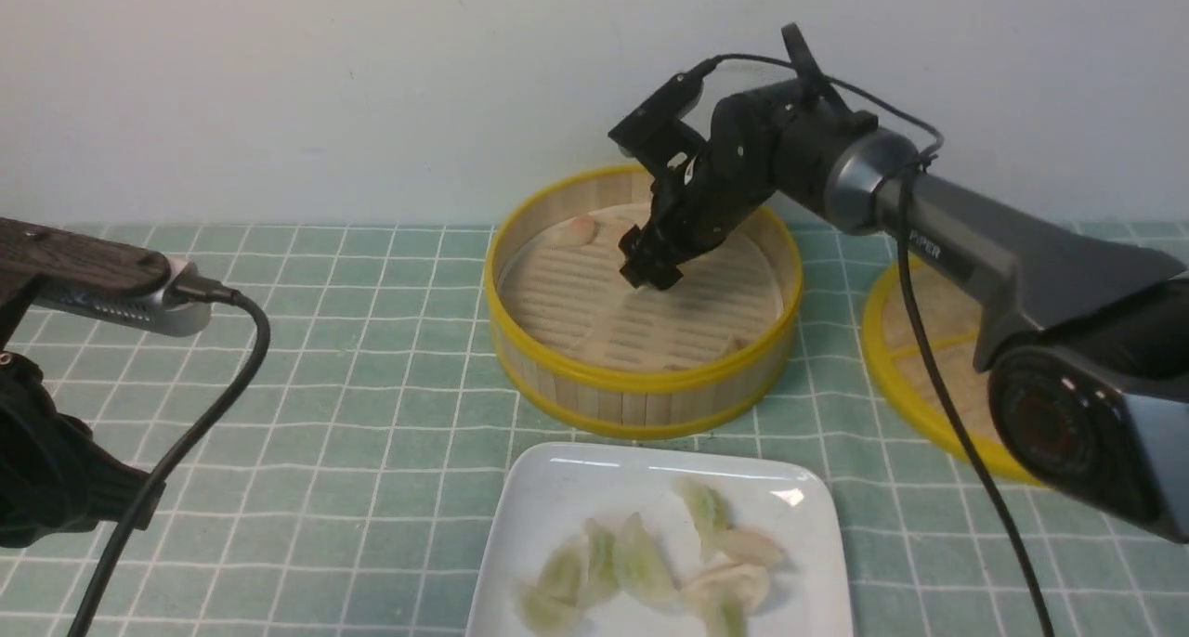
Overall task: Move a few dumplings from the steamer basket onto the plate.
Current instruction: Use the right arm to grab a dumpling from inside the steamer, then use the right arm to put the dumpling into the plate
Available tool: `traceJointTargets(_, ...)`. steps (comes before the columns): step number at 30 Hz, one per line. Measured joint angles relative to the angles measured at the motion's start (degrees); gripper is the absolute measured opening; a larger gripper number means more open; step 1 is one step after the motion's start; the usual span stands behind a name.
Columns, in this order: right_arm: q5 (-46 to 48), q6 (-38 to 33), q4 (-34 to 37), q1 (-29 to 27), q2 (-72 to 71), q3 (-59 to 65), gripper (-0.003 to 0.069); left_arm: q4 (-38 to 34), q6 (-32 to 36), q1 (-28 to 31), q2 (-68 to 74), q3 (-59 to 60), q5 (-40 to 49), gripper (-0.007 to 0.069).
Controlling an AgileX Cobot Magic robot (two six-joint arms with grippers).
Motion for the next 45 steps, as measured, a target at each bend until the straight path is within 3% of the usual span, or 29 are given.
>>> traceJointTargets(4,0.61,3.95,-0.66,0.18,0.15,-0.13,0.0418,0.06,0.00,0.00,-0.06,0.00,0.04,-0.0006)
traceJointTargets(7,1.20,6.04,-1.98,0.68,0.15,-0.38,0.0241,0.06,0.00,0.00,-0.18,0.00,0.06,-0.0006)
traceJointTargets(9,2.31,6.56,-2.41,0.68,0.15,-1.23,0.0206,0.06,0.00,0.00,-0.18,0.00,0.26,-0.0006)
traceJointTargets(16,19.23,8.12,-3.47,0.07,-2.20,-6.97,0.0208,0.06,0.00,0.00,-0.18,0.00,0.40,-0.0006)
traceJointTargets(24,21.70,9.22,3.73,0.02,-12.73,-4.74,0.0208,0.00,0.00,0.00,-0.18,0.00,0.61,-0.0006)
traceJointTargets(28,21.70,11.06,5.55,0.02,-22.59,8.43,0.0208,0.00,0.00,0.00,-0.18,0.00,1.63,-0.0006)
traceJointTargets(35,21.20,9.19,17.99,0.30,-43.71,44.90,0.0208,-0.64,0.00,0.00,-0.18,0.00,0.71,-0.0006)
traceJointTargets(38,16.72,8.69,20.43,2.20,-47.86,57.73,0.0208,-1.46,0.00,0.00,-0.18,0.00,-0.43,-0.0006)
traceJointTargets(45,6.59,8.40,20.51,10.70,-46.40,69.15,0.0208,-2.62,0.00,0.00,-0.18,0.00,-0.68,-0.0006)
